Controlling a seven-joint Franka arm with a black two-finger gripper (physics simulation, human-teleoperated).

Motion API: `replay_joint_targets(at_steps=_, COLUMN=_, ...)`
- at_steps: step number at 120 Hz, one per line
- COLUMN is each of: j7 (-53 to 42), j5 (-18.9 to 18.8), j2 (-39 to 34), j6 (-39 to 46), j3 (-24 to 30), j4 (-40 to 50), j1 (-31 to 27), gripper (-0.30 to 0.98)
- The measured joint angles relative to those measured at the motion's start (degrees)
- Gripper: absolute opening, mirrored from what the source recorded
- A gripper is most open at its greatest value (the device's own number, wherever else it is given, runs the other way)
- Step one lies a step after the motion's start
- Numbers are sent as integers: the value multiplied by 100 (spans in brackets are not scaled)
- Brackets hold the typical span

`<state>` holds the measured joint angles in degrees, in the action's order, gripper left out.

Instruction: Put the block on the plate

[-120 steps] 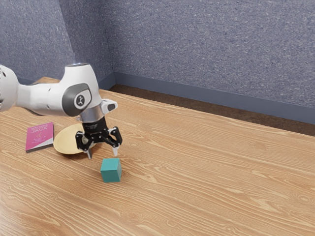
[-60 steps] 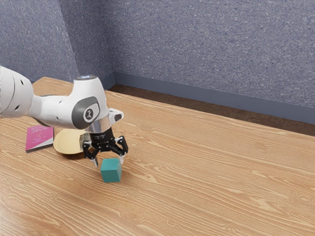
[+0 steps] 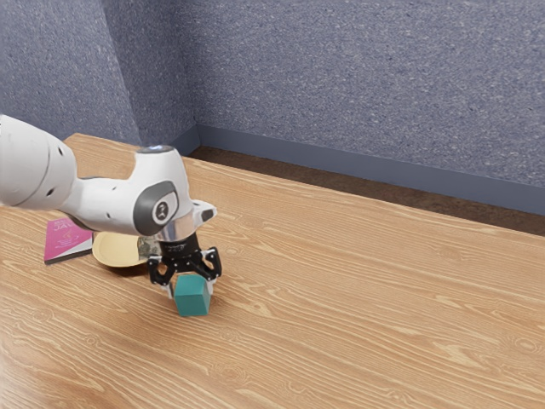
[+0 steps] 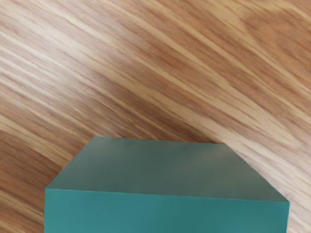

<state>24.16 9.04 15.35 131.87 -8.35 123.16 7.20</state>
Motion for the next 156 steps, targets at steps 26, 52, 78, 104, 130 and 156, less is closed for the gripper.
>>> replay_joint_targets(at_steps=26, j7=-61, j5=-28, j2=40, j6=38, j3=0, j4=-41, j1=12, gripper=44)
replay_joint_targets(at_steps=52, j7=-78, j5=-130, j2=11, j6=51, j3=-4, j4=-104, j1=28, gripper=39)
replay_joint_targets(at_steps=78, j7=-79, j5=-302, j2=-128, j6=-47, j3=-8, j4=-324, j1=19, gripper=37)
replay_joint_targets(at_steps=104, j7=-85, j5=-702, j2=-198, j6=-400, j3=15, j4=-763, j1=-331, gripper=37)
replay_joint_targets(at_steps=130, j7=-196, j5=-1014, j2=-43, j6=-702, j3=389, j4=-1207, j1=-1258, gripper=37)
replay_joint_targets(at_steps=156, j7=-420, j5=-1214, j2=310, j6=-1044, j3=670, j4=-1830, j1=-1868, gripper=37)
